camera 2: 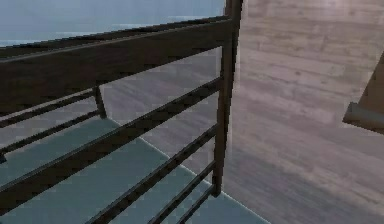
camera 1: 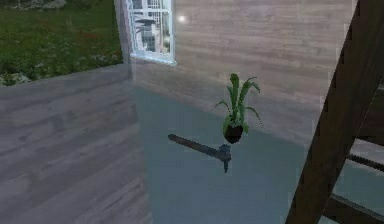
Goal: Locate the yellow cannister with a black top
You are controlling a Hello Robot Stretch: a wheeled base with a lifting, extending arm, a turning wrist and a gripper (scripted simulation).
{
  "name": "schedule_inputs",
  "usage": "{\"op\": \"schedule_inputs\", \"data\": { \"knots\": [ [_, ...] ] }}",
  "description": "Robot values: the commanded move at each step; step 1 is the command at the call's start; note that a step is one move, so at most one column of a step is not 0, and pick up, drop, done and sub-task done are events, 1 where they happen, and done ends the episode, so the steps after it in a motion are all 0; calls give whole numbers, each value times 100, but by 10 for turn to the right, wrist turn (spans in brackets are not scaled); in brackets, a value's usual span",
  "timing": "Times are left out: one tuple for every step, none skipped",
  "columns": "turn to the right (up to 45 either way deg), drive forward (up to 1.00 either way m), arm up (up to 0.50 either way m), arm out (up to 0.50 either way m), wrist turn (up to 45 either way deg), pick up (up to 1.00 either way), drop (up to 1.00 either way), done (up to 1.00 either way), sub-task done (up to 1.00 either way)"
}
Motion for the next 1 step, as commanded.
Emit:
{"op": "schedule_inputs", "data": {
  "knots": [
    [-180,0,0,0,0,0,0,0,0]
  ]
}}
